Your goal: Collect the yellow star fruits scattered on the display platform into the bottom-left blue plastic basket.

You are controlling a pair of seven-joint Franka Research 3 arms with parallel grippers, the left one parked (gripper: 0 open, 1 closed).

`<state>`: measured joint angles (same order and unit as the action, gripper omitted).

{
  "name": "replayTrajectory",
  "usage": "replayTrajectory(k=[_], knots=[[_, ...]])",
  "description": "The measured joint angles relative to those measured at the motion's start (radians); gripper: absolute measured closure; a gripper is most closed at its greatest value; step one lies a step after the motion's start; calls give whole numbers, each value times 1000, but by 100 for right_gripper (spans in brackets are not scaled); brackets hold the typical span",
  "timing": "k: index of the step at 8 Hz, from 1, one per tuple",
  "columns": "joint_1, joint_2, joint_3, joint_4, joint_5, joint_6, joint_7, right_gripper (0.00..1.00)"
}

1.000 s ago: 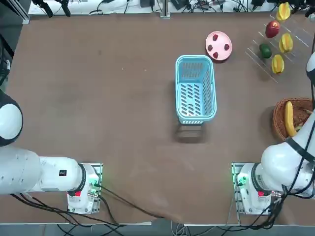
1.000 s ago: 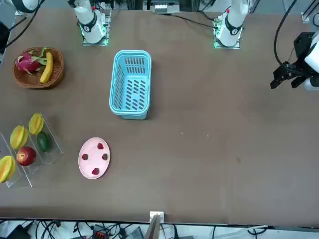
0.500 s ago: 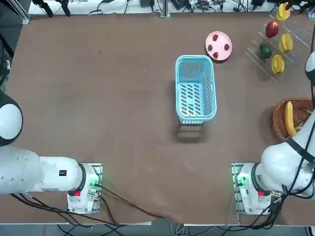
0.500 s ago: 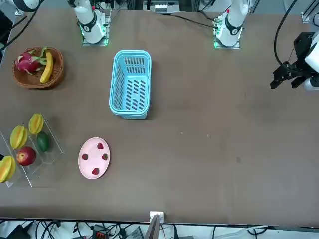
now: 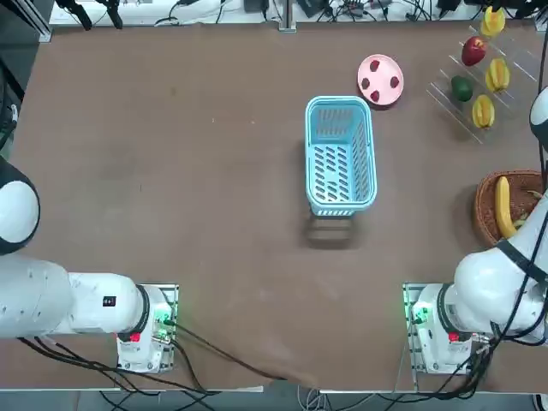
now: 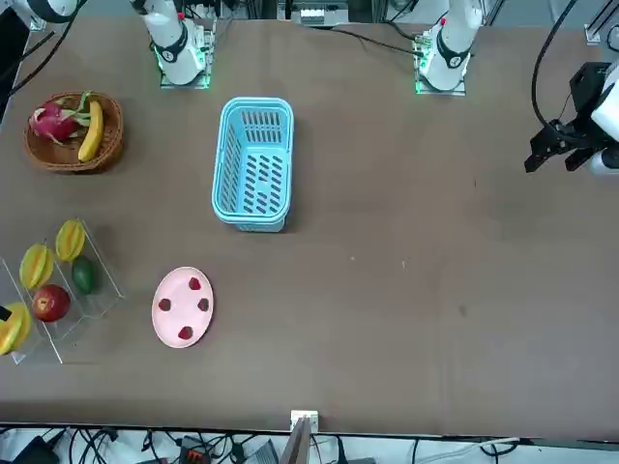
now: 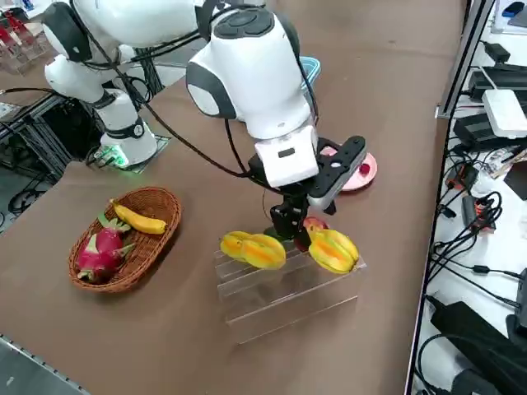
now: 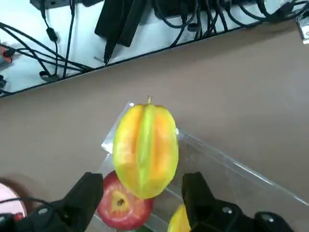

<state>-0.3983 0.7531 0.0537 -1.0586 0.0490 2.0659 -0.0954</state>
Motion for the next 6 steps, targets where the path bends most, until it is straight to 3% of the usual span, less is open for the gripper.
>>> replayTrajectory(k=[6], knots=[[-2, 30, -3, 0, 0, 48, 0, 1]])
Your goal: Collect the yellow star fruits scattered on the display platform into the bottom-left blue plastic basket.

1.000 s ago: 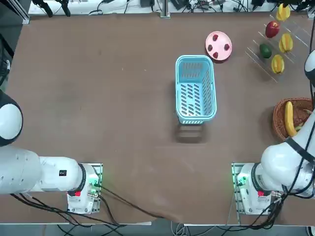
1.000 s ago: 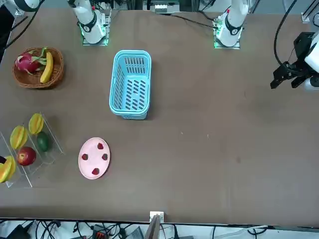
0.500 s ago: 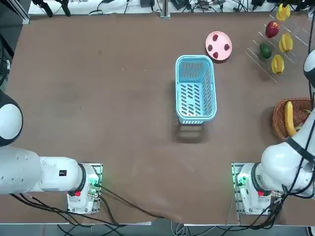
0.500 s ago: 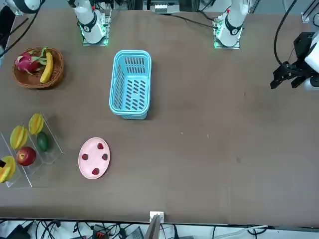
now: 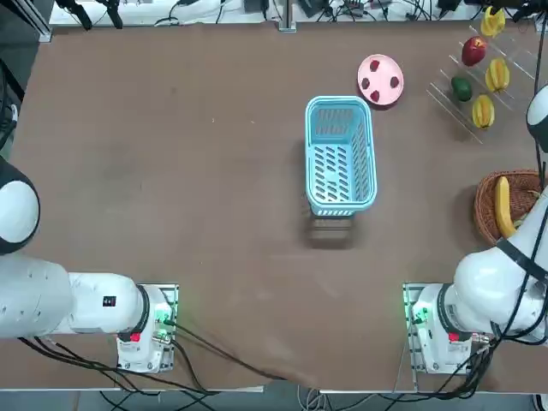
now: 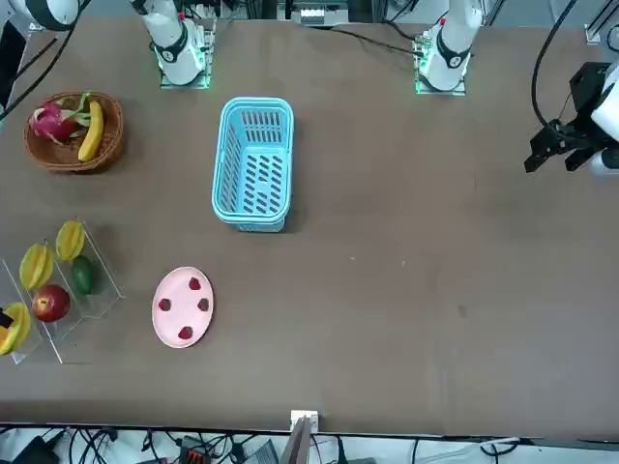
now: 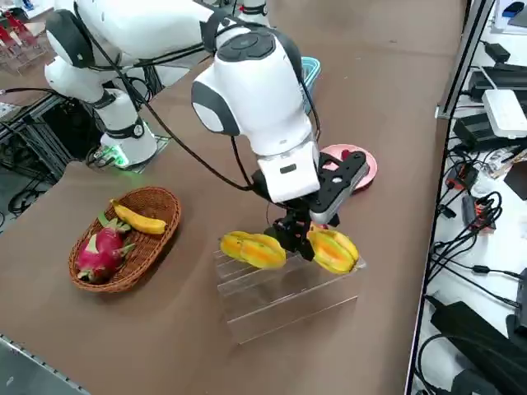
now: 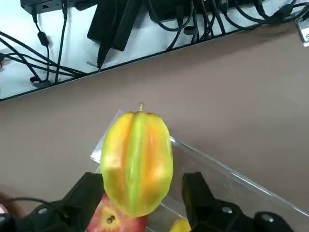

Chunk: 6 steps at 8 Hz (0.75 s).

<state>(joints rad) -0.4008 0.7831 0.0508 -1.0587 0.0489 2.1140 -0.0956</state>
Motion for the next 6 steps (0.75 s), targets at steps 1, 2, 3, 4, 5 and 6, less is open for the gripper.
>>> replayTrajectory(k=[1, 2, 3, 4, 5, 6], knots=[[0, 0, 0, 0, 0, 5, 0, 2], [0, 1, 0, 0, 0, 10, 0, 4], [0, 4, 0, 0, 0, 14, 0, 7], [0, 8, 0, 0, -1, 16, 0, 12], [0, 12, 0, 0, -7, 17, 0, 18], [0, 15, 0, 0, -19, 17, 0, 25]])
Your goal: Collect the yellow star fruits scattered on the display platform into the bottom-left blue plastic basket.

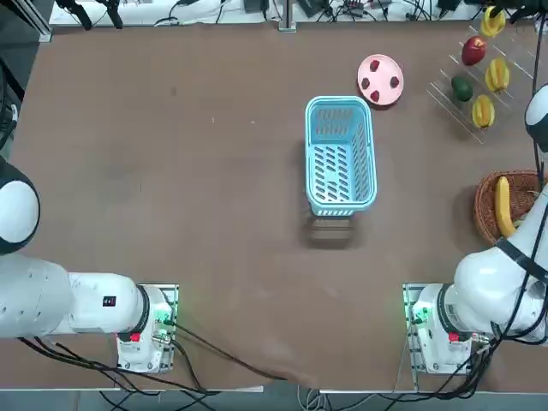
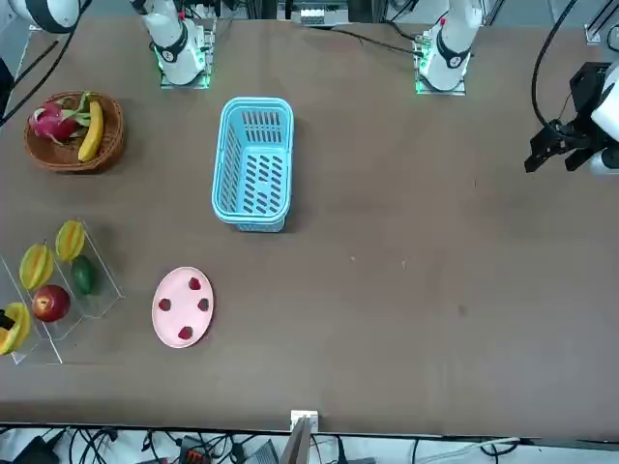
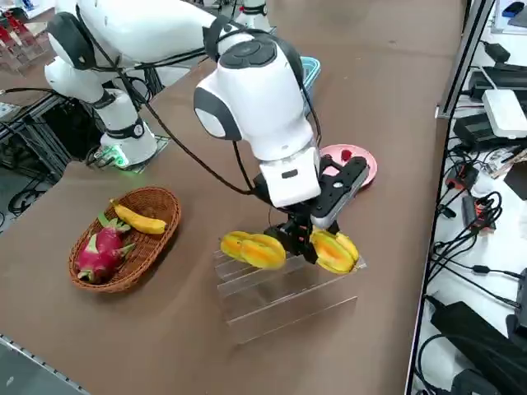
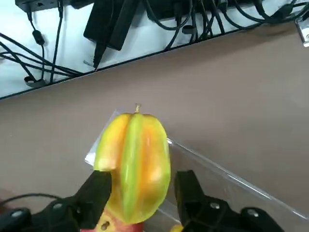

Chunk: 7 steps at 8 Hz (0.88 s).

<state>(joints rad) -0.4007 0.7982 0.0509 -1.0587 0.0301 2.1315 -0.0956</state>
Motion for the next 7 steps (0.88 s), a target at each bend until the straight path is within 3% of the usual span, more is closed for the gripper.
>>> replayTrajectory(k=[2, 3, 7], knots=[[1, -1, 0, 5, -11, 1, 0, 65], [1, -2, 0, 6, -13, 0, 0, 80], [4, -7, 0, 17, -37, -55, 0, 80]])
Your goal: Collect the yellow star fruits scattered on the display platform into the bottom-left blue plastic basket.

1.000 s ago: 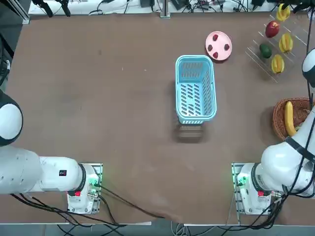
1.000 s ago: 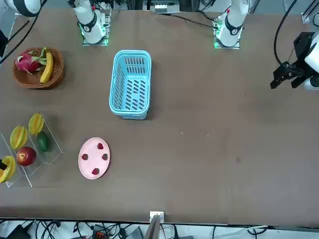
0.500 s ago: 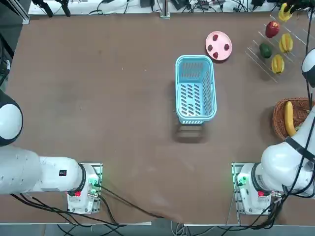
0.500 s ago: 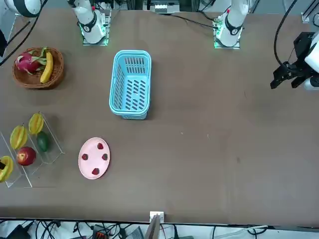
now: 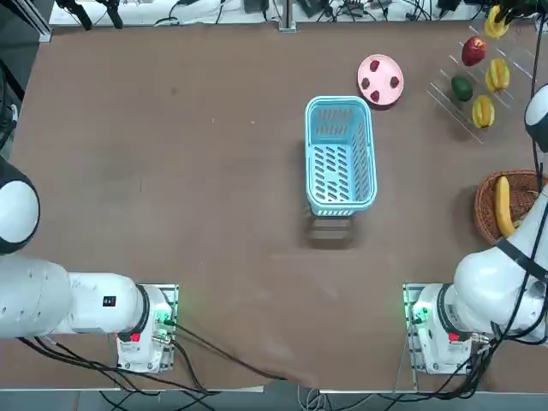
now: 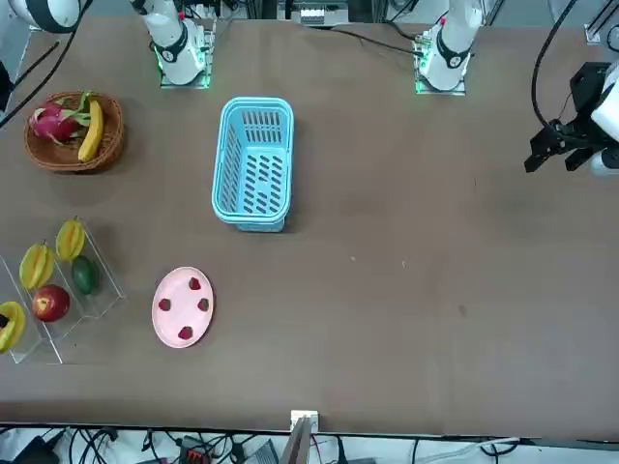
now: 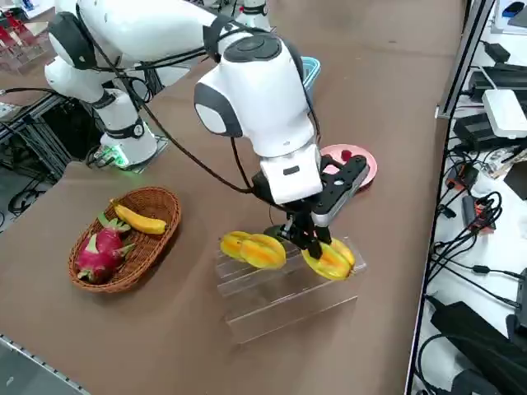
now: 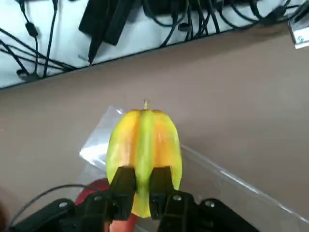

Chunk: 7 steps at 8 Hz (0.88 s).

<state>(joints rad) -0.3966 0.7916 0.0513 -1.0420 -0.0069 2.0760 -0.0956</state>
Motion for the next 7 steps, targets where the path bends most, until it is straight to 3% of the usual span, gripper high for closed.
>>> replayTrajectory(k=[3, 5, 7], knots=[[54, -79, 5, 27, -81, -235, 26, 80], [174, -188, 13, 30, -103, -459, 186, 80], [306, -287, 33, -42, -34, -606, 398, 80]])
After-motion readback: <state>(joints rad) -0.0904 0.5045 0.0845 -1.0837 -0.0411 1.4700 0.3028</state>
